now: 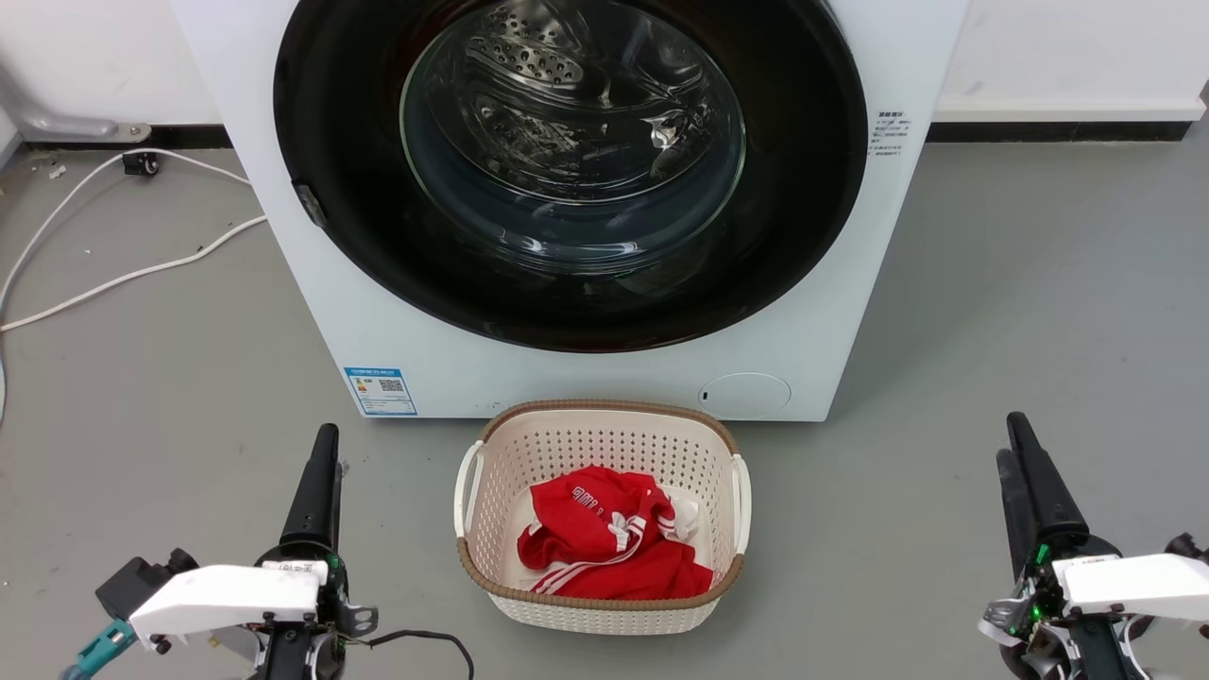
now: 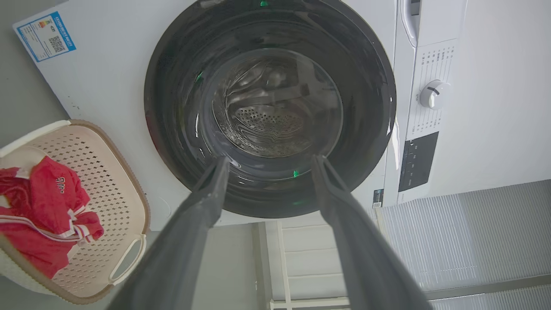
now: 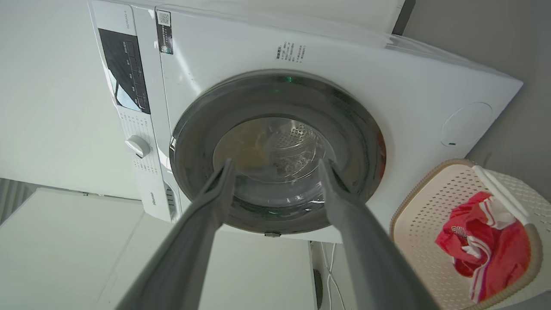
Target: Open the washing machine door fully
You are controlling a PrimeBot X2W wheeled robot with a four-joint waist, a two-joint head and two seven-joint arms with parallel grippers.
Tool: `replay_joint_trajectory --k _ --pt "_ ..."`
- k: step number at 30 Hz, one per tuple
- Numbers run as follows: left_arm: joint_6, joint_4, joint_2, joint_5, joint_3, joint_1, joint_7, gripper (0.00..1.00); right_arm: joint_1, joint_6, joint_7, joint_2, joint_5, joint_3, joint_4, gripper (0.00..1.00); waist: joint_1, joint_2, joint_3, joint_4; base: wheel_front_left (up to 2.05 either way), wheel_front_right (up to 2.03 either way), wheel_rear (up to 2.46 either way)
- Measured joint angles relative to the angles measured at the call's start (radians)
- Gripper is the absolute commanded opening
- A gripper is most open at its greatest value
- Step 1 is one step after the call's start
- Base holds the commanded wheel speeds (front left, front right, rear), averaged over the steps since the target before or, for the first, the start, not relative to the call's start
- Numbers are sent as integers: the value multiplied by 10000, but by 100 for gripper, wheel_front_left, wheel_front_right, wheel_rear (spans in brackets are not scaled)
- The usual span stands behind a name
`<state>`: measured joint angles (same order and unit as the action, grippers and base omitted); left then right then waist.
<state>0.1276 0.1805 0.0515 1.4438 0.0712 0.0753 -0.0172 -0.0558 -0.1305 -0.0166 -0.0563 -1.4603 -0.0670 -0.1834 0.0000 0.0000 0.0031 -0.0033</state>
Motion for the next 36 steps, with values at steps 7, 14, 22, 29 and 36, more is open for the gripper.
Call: replay_joint_trajectory --k 7,14,22,29,36 --pt "0 -520 -4 -1755 -52 9 288 100 70 0 268 4 1816 65 523 100 0 0 8 -11 0 0 0" --pt "-21 -928 -4 -3329 -73 9 537 100 169 0 523 8 3532 222 945 100 0 0 15 -24 0 0 0" --pt "-58 -1143 -6 -5104 -343 6 821 100 223 0 794 12 5411 428 1223 100 0 0 20 -30 0 0 0" --pt "-138 -1260 -6 -6360 -508 2 1018 100 406 0 1009 13 6869 525 1277 100 0 0 8 -48 0 0 0" --pt "-226 -1262 -6 -7419 -669 -12 1244 100 448 0 1058 15 8113 539 1415 100 0 0 6 -59 0 0 0"
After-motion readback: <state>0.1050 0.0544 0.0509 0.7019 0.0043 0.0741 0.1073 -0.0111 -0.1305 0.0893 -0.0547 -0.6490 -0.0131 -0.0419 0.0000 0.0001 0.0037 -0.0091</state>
